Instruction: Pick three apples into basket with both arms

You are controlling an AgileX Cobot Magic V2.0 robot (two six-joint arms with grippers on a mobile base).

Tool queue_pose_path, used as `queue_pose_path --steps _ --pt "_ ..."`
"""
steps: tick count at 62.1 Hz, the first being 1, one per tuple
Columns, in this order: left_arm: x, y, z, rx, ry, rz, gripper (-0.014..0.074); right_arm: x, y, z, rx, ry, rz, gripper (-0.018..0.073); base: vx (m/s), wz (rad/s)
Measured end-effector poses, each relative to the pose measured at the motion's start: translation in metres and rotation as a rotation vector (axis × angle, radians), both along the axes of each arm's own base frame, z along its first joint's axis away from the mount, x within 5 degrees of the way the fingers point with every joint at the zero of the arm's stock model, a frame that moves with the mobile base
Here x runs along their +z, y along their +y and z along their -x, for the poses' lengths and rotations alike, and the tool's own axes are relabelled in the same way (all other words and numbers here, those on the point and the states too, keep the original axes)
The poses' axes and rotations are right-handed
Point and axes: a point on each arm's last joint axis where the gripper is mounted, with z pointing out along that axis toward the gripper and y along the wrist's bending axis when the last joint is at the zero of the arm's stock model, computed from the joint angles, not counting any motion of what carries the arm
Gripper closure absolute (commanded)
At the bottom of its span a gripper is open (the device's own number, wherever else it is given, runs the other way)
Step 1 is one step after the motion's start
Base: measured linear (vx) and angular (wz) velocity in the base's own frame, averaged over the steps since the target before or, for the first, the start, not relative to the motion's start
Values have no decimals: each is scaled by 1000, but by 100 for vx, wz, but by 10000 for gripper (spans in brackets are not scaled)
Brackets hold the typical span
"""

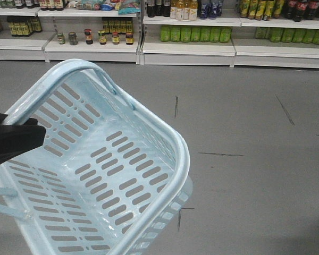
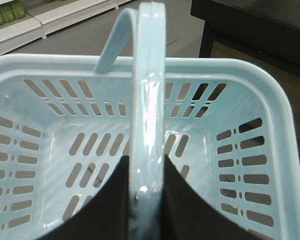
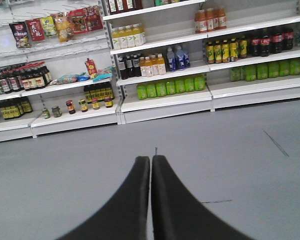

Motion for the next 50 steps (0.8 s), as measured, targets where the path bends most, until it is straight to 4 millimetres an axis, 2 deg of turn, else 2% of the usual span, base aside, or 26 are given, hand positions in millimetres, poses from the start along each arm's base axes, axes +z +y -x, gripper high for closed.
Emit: queue_pose_path --steps 50 --pt "0 0 0 0 0 0 603 0 0 0 0 0 0 564 21 -22"
